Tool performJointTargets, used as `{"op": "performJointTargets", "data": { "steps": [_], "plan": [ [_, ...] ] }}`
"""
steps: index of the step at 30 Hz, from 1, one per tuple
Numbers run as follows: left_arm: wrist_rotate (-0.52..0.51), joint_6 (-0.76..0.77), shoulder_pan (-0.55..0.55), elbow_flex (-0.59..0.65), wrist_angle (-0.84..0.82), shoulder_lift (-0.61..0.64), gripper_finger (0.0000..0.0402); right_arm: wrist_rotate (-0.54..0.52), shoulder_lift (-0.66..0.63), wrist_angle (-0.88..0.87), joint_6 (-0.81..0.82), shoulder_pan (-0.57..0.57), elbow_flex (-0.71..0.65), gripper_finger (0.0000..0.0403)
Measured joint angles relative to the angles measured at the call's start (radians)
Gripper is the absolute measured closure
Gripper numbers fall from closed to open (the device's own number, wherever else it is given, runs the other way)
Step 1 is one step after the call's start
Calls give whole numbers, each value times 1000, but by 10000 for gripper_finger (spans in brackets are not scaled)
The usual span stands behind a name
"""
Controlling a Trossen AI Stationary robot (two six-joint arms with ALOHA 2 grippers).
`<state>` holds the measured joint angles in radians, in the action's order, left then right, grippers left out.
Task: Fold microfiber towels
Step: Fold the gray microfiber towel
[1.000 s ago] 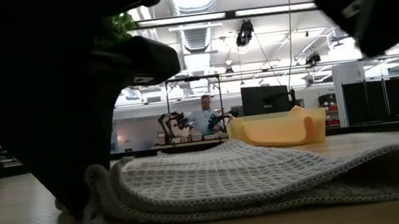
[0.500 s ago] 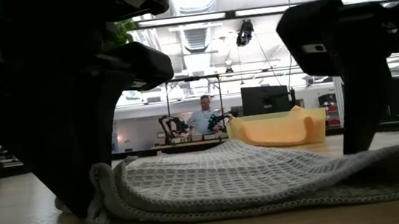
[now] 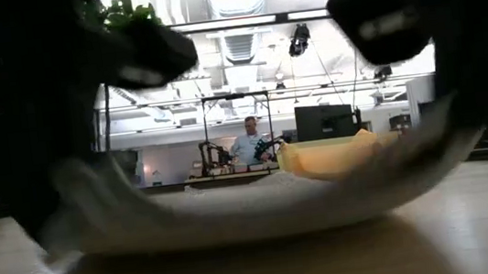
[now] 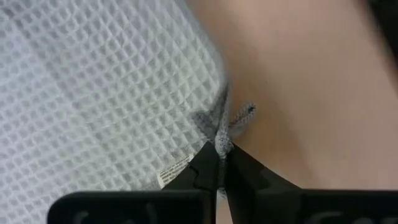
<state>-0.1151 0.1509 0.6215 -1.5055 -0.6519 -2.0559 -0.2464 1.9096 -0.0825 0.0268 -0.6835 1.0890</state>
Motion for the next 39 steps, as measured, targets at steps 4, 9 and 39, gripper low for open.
{"op": "performJointTargets", "data": {
  "steps": [4, 9, 39],
  "plan": [
    [51, -2, 26, 20, 62, 47, 401, 72, -56, -2, 48, -3, 0, 393],
    [57, 3, 44, 59, 96, 114, 401, 181, -113, 4, 130, 3, 3, 394],
    [-246, 80, -113, 461, 100, 497, 402, 244, -202, -204, 152, 386, -6, 394]
  ]
}}
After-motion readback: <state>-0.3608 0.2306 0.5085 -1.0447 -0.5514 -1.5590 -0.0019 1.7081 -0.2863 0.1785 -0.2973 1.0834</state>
